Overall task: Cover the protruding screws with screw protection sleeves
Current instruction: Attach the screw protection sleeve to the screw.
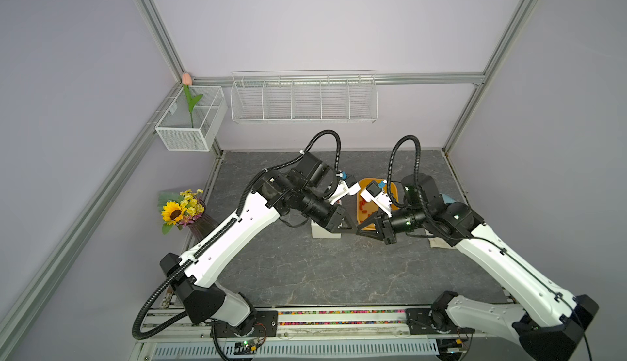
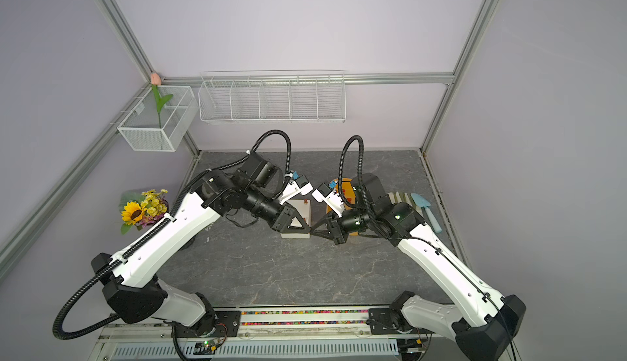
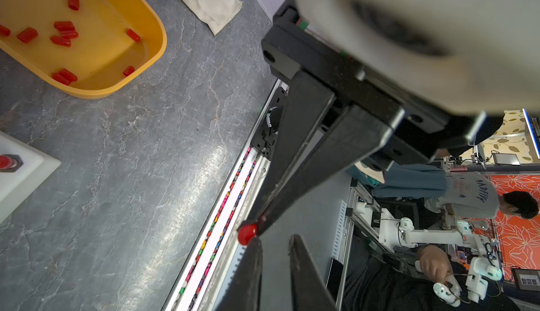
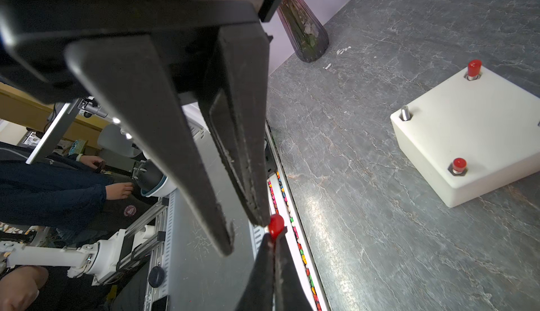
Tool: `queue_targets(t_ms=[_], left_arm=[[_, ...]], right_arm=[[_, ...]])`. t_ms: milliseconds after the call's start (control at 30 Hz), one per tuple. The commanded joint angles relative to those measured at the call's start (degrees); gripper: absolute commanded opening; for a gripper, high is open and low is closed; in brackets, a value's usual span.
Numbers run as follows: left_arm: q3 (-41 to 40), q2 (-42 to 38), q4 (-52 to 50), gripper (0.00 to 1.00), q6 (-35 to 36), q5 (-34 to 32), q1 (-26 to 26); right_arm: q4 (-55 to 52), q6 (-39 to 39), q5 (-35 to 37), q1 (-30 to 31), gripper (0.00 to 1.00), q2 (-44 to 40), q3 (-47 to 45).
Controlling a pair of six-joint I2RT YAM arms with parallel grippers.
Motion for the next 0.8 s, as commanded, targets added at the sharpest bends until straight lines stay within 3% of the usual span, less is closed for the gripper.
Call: queue_targets(t_ms=[0, 567, 767], left_arm=[[1.48, 1.30, -1.51, 0.21, 1.23, -1.50, -0.27], [2.59, 1.39, -1.82, 0.28, 0.77, -3.91, -0.29], [2.11, 1.39, -0.58, 0.12, 0.15, -1.21, -0.23]], right_arm=[[1.04, -1.08, -1.54, 0.54, 0.06, -1.25, 0.81], [0.87, -1.19, -1.69, 0.47, 0.06, -2.52, 0.30], [1.33, -0.90, -1.47, 0.53, 0.06, -2.46, 0.24]])
